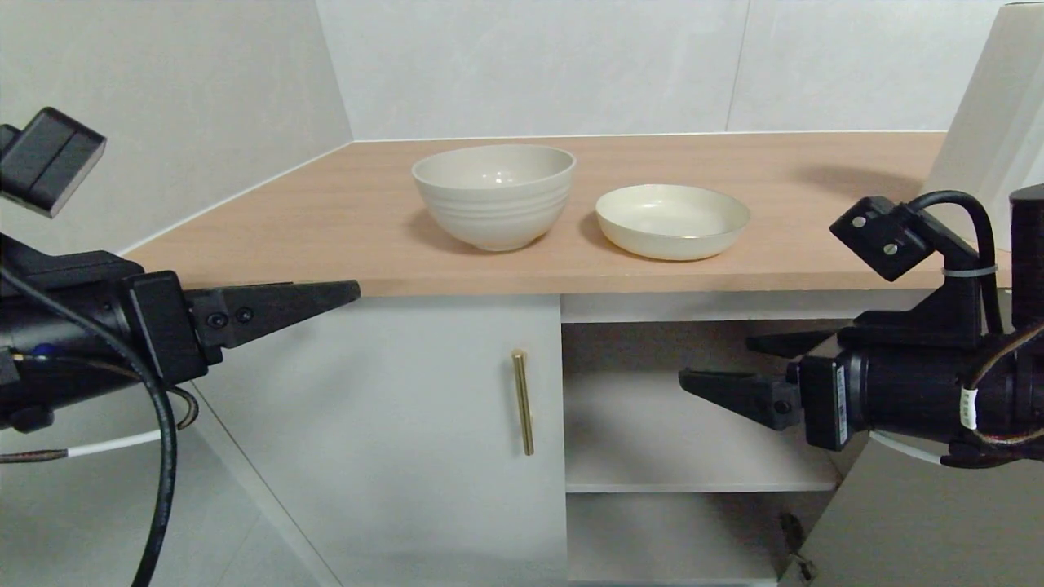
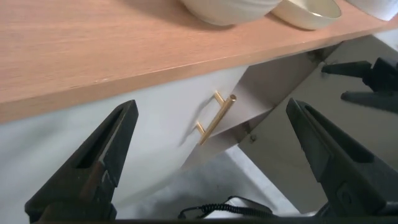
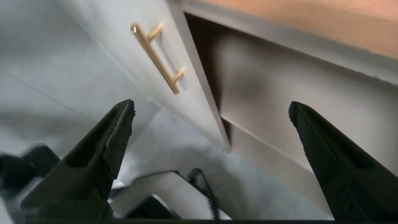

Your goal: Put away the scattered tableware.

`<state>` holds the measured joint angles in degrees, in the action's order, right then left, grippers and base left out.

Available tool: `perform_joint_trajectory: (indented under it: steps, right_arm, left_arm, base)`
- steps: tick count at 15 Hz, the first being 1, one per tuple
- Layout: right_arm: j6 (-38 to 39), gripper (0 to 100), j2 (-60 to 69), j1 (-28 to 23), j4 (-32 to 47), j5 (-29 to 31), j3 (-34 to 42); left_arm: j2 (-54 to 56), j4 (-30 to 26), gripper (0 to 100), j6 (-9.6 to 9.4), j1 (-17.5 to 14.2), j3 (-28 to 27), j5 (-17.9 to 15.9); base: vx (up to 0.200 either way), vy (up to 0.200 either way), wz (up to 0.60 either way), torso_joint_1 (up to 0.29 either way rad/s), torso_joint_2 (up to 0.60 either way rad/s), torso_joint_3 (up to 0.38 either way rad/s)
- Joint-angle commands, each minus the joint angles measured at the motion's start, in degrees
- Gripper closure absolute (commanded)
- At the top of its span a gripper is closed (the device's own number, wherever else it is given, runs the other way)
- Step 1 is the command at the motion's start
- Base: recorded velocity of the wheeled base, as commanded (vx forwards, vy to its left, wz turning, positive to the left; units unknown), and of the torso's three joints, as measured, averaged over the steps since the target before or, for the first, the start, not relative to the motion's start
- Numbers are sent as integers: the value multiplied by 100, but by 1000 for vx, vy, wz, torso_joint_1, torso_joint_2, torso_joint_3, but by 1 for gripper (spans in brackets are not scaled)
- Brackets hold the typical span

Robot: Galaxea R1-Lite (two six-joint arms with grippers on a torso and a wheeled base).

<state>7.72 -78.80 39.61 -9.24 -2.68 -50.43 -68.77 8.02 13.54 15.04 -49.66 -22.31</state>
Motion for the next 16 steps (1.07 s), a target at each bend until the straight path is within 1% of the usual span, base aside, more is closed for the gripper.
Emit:
perform_joint_trajectory:
  steps: [1, 3, 6, 14, 16]
  right_arm:
    - [-51, 0, 102, 21, -8, -4, 77]
    - [-42, 0, 102, 21, -8, -4, 77]
    - [-60, 0, 146, 21, -8, -4, 95]
    - [-77, 0, 102, 12, -219, -4, 200]
    - [-77, 0, 23, 3, -254, -4, 174]
  left_arm:
    - [39, -2, 0, -1, 7, 18, -28]
    - [4, 6, 0, -1, 7, 36, -37]
    - [-23, 6, 0, -1, 7, 45, -45]
    - [-365, 50, 0, -10, 7, -8, -37]
    - [-532, 191, 0, -10, 7, -26, -37]
  base:
    - [0, 0, 0, 0, 0, 0]
    - [0, 0, 0, 29, -183, -139]
    - [0, 0, 0, 100, -264, -297]
    - [0, 0, 0, 154, -494, -299]
    - [0, 0, 0, 195, -471, -278]
